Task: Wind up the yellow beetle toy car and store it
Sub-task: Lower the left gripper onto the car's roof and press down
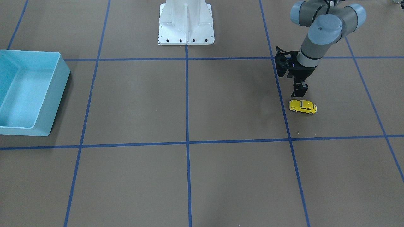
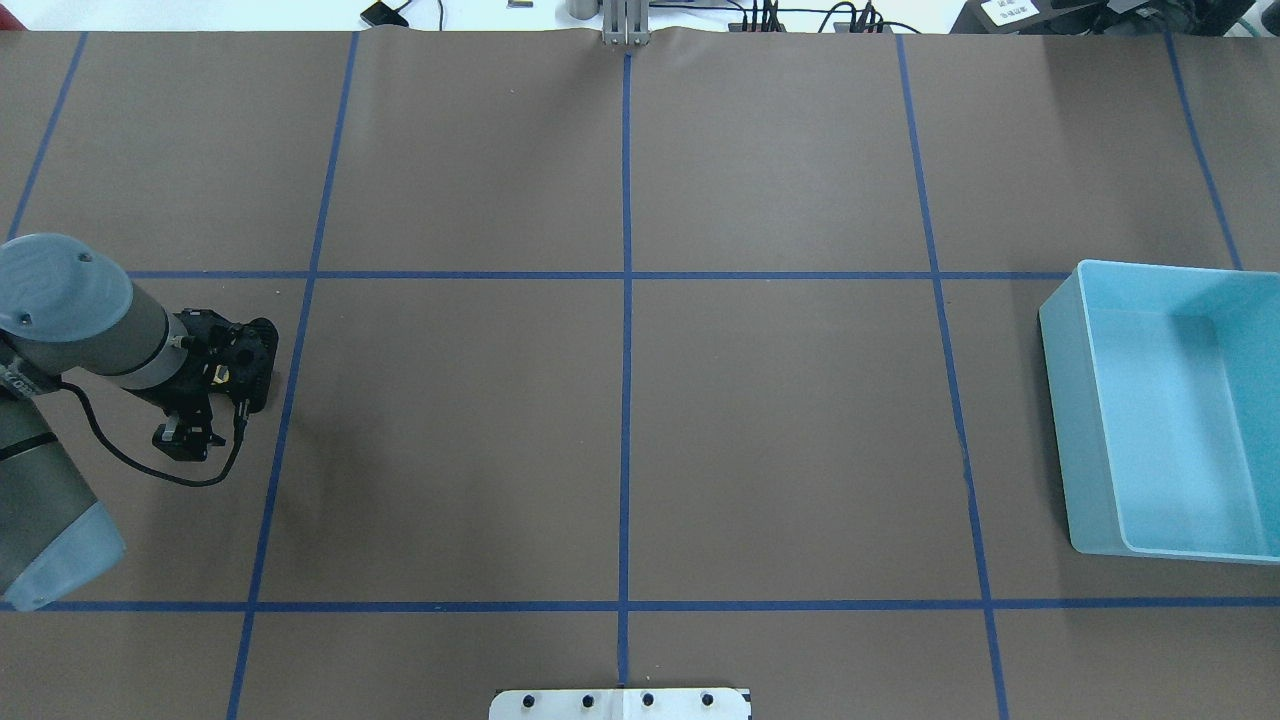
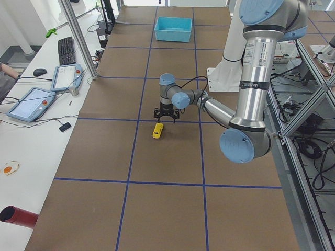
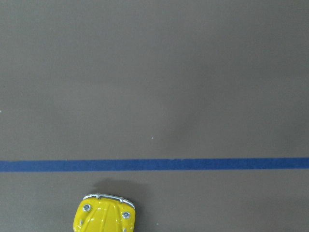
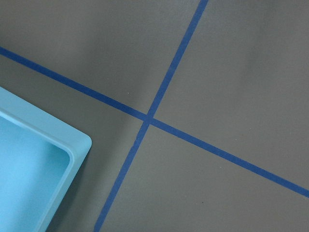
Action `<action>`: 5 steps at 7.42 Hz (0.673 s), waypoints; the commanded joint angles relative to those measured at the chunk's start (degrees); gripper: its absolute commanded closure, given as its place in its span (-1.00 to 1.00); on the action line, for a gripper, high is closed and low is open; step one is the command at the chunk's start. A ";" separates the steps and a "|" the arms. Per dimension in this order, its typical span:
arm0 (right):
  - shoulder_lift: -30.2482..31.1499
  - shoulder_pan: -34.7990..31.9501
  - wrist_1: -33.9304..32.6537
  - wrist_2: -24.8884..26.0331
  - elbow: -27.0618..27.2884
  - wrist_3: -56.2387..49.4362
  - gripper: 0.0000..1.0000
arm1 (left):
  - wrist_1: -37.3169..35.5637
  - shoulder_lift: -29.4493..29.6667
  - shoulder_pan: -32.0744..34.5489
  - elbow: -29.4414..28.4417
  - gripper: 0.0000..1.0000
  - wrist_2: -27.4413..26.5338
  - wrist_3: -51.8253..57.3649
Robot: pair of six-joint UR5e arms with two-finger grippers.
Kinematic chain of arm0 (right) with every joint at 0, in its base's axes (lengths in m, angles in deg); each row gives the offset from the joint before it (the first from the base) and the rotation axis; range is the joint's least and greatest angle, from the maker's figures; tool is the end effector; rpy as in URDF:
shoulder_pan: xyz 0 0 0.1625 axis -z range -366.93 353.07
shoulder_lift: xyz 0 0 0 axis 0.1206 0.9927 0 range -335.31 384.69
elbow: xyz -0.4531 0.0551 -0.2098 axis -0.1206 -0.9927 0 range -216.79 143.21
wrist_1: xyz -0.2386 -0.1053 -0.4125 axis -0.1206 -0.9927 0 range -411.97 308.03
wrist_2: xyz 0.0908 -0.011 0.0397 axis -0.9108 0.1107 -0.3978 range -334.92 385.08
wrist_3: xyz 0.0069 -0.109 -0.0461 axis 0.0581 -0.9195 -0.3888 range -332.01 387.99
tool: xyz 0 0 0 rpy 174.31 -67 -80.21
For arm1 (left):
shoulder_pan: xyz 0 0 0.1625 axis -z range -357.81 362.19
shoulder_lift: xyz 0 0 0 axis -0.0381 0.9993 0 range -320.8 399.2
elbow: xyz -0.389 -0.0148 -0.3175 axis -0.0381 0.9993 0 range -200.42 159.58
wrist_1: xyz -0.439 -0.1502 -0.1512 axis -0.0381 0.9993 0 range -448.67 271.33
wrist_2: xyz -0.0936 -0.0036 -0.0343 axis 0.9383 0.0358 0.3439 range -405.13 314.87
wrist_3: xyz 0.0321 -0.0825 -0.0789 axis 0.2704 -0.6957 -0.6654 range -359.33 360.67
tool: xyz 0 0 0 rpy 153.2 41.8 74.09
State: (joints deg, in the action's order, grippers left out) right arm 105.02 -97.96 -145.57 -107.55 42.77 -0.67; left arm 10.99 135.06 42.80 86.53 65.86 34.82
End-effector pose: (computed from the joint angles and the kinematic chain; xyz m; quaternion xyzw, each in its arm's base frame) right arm 0.0646 -0.6455 0.7586 0.0586 -0.3602 -0.2088 0.9073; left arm 0.4172 -0.4775 0.5202 0.2492 0.2097 0.6668 0.6703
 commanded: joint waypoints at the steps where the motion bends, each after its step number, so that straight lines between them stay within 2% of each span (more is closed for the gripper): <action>1: 0.00 0.07 0.00 0.00 -0.10 0.00 -1.00 | 1.85 0.30 0.17 -0.16 -0.99 -1.12 2.13; 5: 0.00 0.07 0.00 0.00 -0.10 0.00 -1.00 | 4.05 1.09 0.43 -3.06 -0.99 -1.12 5.93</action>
State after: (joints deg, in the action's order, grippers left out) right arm 105.02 -97.90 -145.57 -107.55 42.75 -0.66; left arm 14.72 135.86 43.16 83.98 64.74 40.19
